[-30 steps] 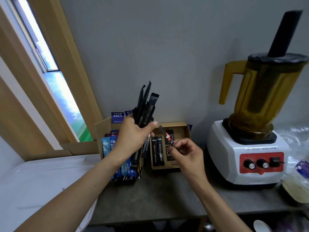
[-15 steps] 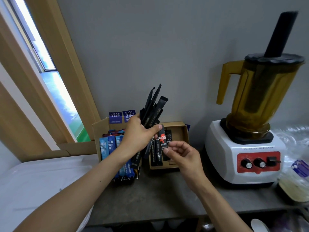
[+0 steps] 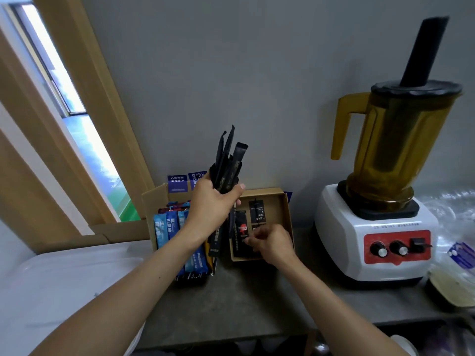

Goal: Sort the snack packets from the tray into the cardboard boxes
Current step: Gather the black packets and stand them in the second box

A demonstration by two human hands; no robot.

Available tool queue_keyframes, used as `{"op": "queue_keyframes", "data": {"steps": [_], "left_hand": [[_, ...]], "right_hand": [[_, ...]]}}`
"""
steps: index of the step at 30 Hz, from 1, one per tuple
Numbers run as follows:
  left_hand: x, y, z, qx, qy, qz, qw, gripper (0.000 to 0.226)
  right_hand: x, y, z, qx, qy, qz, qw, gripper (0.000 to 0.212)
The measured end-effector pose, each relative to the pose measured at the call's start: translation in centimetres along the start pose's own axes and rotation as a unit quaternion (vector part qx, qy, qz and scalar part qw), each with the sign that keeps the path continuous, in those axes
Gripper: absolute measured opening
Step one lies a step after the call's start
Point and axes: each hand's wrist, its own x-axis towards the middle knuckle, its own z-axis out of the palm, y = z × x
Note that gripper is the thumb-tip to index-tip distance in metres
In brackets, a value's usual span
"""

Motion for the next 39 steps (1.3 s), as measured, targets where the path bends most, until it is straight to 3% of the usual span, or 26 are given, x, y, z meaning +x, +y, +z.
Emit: {"op": "queue_keyframes", "data": {"steps": [6, 13, 15, 17, 19, 21, 24, 30, 34, 39], "left_hand": [[-0.4, -0.7, -0.2, 0.031, 0.0, 0.008, 0.999, 0.018], [-0.5, -1.0, 0.0, 0.028, 0.001, 0.001, 1.0, 0.03], [-0.6, -0.9, 0.2, 0.017, -0.005, -0.002, 1.0, 0.032], [-0.8, -0.7, 0.4, -0.008, -0.007, -0.014, 1.0, 0.029], [-1.0, -0.7, 0.5, -0.044, -0.007, -0.027, 0.999, 0.023], [-1.1, -0.5, 0.7, -0.065, -0.01, -0.038, 0.997, 0.024], [-1.3, 0.4, 1.4, -0.109, -0.009, -0.074, 0.991, 0.027], [-0.3, 0.9, 1.2, -0.139, 0.004, -0.09, 0.986, 0.029], [0.4, 0.9, 0.4, -0.103, -0.042, -0.072, 0.991, 0.024], [0.0, 0.4, 0.8, -0.093, -0.073, -0.083, 0.99, 0.04]], "right_hand": [[1.1, -0.2, 1.8, -0.053, -0.023, 0.031, 0.998, 0.013], [0.8, -0.3, 2.0, -0.108, 0.015, 0.023, 0.994, 0.023], [0.2, -0.5, 1.6, -0.062, 0.018, 0.002, 0.998, 0.025], [-1.2, -1.3, 0.6, 0.066, 0.032, -0.042, 0.996, 0.027], [-3.2, -2.6, -0.9, 0.222, 0.027, -0.068, 0.972, 0.033], [-5.1, -3.5, -1.9, 0.301, -0.029, -0.079, 0.95, 0.031], [-6.5, -3.9, -2.1, 0.29, -0.088, -0.105, 0.947, 0.02], [-6.4, -1.8, -2.5, 0.279, -0.087, -0.118, 0.949, 0.013], [-6.4, -0.8, -2.9, 0.277, -0.077, -0.109, 0.952, 0.011], [-6.0, -0.5, -3.9, 0.274, -0.07, -0.117, 0.952, 0.014]]}}
